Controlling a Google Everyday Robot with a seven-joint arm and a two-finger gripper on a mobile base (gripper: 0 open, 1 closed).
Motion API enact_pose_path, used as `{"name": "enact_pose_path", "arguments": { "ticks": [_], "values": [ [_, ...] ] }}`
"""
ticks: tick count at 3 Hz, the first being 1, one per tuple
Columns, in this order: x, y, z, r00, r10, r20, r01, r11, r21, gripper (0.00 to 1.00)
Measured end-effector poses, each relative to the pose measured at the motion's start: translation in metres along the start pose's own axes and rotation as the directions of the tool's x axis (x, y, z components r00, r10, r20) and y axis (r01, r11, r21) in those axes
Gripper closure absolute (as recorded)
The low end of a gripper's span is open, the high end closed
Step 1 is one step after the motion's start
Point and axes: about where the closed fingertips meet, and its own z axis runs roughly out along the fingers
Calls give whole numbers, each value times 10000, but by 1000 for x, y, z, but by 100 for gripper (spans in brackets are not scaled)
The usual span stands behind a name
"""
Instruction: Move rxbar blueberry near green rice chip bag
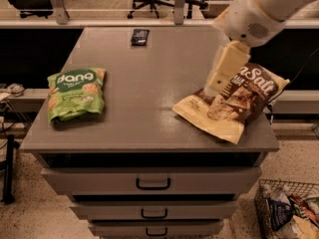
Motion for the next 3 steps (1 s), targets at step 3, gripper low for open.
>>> {"name": "enact_pose_path", "arguments": {
  "ticks": [3],
  "values": [
    [-50, -40, 31, 9764, 23, 2161, -27, 10000, 12, 0]
  ]
}}
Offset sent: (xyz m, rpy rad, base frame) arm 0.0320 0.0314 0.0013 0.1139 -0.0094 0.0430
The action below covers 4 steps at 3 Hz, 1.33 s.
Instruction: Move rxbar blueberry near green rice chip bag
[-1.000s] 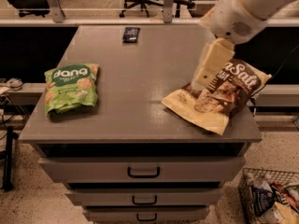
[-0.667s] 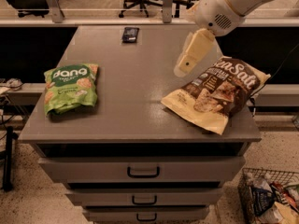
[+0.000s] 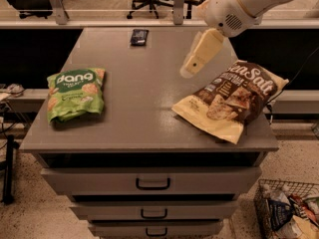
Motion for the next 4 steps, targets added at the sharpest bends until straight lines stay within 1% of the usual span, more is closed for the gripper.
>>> {"name": "enact_pose_path", "arguments": {
  "ticks": [1, 2, 3, 4],
  "values": [
    [-34, -31, 31, 9926, 127, 1208, -173, 9991, 377, 0],
    [-71, -76, 70, 9688, 506, 2425, -711, 9945, 769, 0],
    [-102, -117, 116, 9469, 1101, 3020, -1472, 9838, 1028, 0],
    [-116, -150, 172, 9394, 2079, 2724, -2516, 9582, 1362, 0]
  ]
}}
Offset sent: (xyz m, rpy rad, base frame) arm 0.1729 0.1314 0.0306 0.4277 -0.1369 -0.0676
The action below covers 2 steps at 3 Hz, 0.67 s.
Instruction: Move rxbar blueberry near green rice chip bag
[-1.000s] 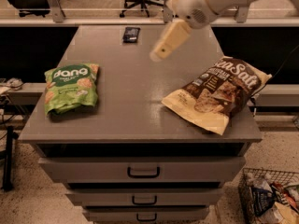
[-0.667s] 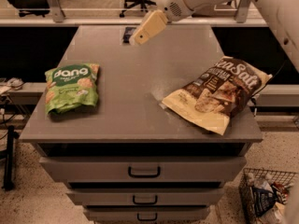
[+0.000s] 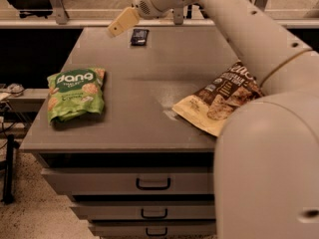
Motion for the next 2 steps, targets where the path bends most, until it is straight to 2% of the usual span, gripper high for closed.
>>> {"name": "enact_pose_path", "arguments": {
  "ticks": [1, 2],
  "values": [
    [20, -17, 42, 9908, 748, -1130, -654, 9942, 848, 0],
    [51, -31, 75, 9580, 1915, -2137, -1555, 9723, 1744, 0]
  ]
}}
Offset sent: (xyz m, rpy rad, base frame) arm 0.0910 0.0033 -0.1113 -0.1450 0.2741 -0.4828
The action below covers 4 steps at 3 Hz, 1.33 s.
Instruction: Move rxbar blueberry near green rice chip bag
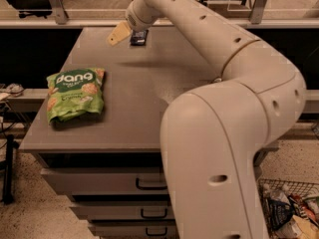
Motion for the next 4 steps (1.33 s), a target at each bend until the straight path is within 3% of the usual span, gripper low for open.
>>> {"name": "enact_pose_path", "arguments": {
  "ticks": [1, 2, 3, 4],
  "values": [
    [12, -13, 25, 9933, 1002, -572, -970, 9937, 559, 0],
    [20, -31, 39, 9819, 1709, -820, -1620, 9811, 1056, 0],
    [32, -45, 50, 9706, 2176, -1025, -2037, 9702, 1308, 0],
    [40, -48, 62, 9632, 2413, -1184, -2274, 9664, 1198, 0]
  ]
}}
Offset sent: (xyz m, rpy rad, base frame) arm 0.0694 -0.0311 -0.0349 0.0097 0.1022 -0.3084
